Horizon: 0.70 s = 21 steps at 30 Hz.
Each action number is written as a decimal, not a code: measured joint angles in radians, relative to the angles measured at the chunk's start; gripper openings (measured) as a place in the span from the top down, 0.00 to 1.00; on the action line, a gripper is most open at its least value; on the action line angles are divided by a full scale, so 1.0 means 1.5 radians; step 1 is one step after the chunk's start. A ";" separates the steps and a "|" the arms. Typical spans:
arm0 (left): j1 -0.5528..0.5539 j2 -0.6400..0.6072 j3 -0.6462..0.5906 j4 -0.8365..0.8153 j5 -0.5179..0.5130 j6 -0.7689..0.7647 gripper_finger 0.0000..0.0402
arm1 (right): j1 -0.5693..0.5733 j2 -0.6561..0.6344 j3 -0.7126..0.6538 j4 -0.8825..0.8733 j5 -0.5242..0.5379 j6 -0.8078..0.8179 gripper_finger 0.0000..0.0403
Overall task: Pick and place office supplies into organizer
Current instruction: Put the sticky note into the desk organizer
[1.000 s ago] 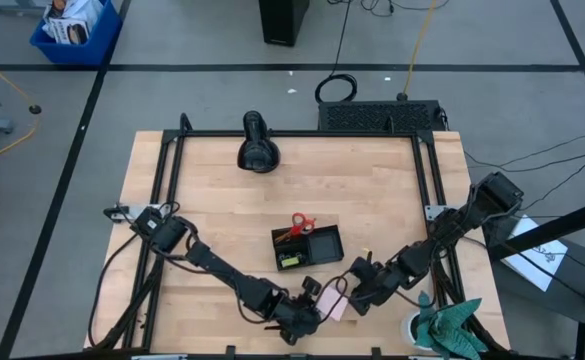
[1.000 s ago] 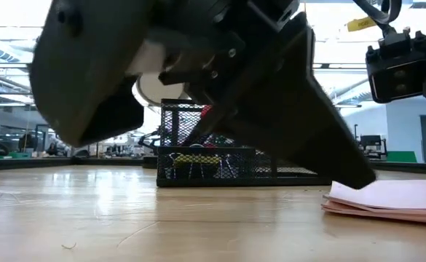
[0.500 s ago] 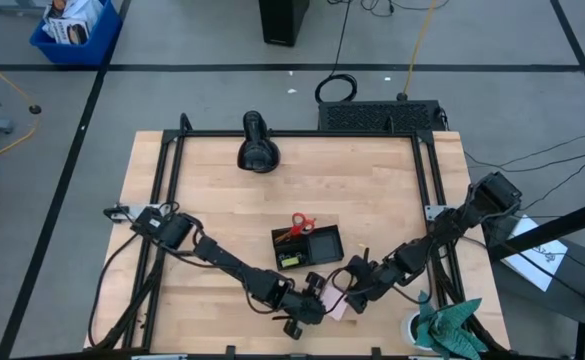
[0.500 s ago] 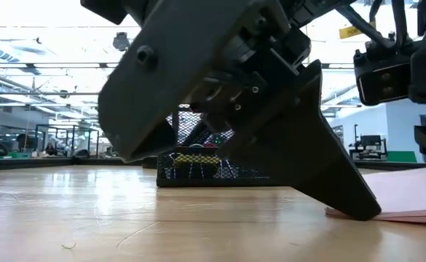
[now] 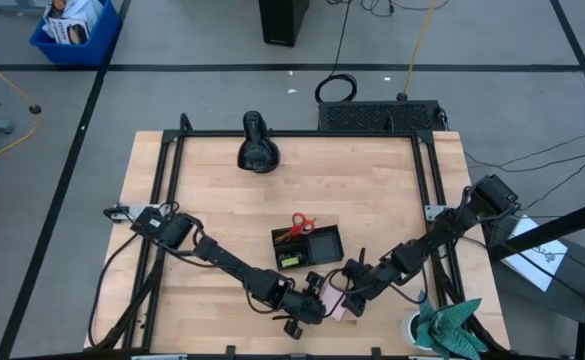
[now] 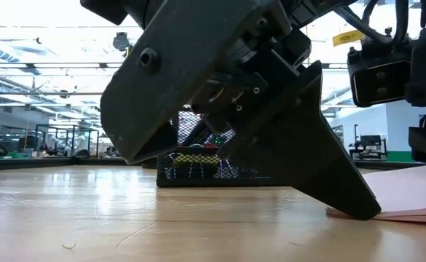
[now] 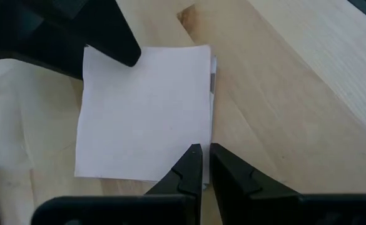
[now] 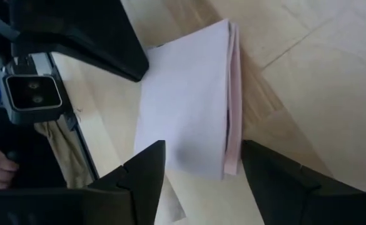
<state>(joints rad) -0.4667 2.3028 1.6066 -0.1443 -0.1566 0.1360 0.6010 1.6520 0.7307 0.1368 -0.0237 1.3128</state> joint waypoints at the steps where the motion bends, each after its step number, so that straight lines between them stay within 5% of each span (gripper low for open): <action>1: 0.000 0.000 0.000 0.000 0.000 0.000 0.91 | 0.000 0.000 0.000 0.000 -0.002 -0.005 0.51; 12: 0.001 0.000 0.000 -0.001 0.000 -0.002 0.91 | 0.000 0.001 -0.001 0.011 0.007 -0.084 0.96; 21: -0.013 -0.018 -0.001 -0.051 -0.047 0.016 0.91 | 0.010 -0.018 -0.001 0.040 0.061 -0.148 0.99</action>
<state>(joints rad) -0.4858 2.2751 1.6047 -0.2209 -0.2273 0.1600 0.6166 1.6251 0.7300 0.1973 0.0670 1.0903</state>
